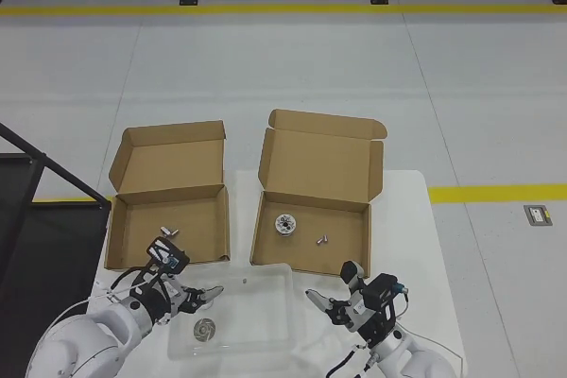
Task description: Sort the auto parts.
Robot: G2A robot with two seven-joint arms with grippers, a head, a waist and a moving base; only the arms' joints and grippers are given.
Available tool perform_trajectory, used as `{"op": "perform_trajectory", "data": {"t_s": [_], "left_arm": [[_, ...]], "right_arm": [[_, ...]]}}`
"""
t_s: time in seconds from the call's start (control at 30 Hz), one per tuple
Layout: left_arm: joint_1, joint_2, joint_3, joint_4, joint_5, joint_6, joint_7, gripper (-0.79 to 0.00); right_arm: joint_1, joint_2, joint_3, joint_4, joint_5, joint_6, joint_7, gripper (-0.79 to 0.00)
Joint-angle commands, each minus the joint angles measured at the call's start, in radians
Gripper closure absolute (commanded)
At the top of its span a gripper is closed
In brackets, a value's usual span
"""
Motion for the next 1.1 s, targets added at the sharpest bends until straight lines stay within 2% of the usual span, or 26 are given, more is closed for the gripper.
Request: {"op": "perform_trajectory", "data": {"t_s": [0.0, 0.2, 0.4, 0.57, 0.8, 1.03, 1.07], "left_arm": [[0.0, 0.001, 0.0, 0.01, 0.025, 0.002, -0.001, -0.785], [-0.006, 0.014, 0.101, 0.049, 0.265, -0.129, 0.013, -0.785], [-0.016, 0.02, 0.207, 0.06, 0.41, -0.203, -0.035, -0.785], [-0.041, 0.018, 0.262, 0.061, 0.429, -0.157, -0.118, -0.785], [-0.043, 0.017, 0.264, 0.06, 0.431, -0.145, -0.124, -0.785], [-0.05, 0.017, 0.301, 0.109, 0.495, -0.098, -0.168, -0.785], [-0.055, 0.016, 0.306, 0.116, 0.491, -0.09, -0.175, -0.76]], "right_arm": [[0.0, 0.0, 0.0, 0.0, 0.0, 0.0, 0.0, -0.785], [0.0, 0.0, 0.0, 0.0, 0.0, 0.0, 0.0, -0.785], [0.0, 0.0, 0.0, 0.0, 0.0, 0.0, 0.0, -0.785], [0.0, 0.0, 0.0, 0.0, 0.0, 0.0, 0.0, -0.785], [0.0, 0.0, 0.0, 0.0, 0.0, 0.0, 0.0, -0.785], [0.0, 0.0, 0.0, 0.0, 0.0, 0.0, 0.0, -0.785], [0.0, 0.0, 0.0, 0.0, 0.0, 0.0, 0.0, -0.785]]}}
